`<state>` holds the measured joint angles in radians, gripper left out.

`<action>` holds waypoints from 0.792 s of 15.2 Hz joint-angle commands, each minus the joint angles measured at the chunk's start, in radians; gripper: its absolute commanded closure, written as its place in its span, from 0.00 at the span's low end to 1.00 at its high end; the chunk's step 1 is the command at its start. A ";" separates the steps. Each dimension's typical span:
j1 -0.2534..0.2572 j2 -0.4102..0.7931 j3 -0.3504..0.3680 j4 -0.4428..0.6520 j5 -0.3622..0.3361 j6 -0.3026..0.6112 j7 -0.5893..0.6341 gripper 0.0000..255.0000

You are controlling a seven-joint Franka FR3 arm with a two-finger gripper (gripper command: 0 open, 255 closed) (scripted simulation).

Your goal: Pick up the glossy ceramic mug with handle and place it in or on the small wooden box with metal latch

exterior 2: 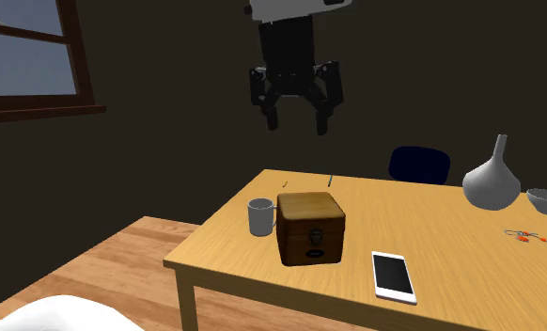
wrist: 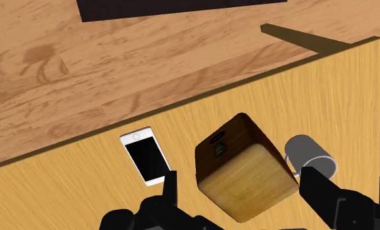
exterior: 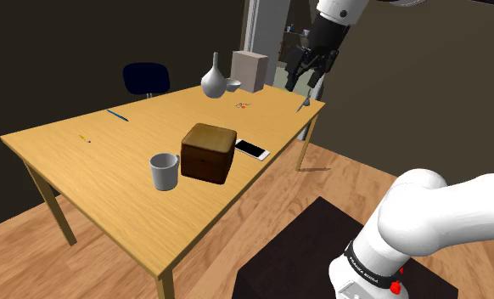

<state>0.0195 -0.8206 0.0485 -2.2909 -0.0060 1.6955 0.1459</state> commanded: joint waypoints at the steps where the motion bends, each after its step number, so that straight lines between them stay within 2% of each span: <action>1: 0.000 0.000 0.000 0.000 0.000 0.000 0.000 0.00; 12: 0.019 0.276 0.168 -0.007 0.029 0.256 0.170 0.00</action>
<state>0.0395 -0.5830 0.2023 -2.3050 0.0247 1.9223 0.3000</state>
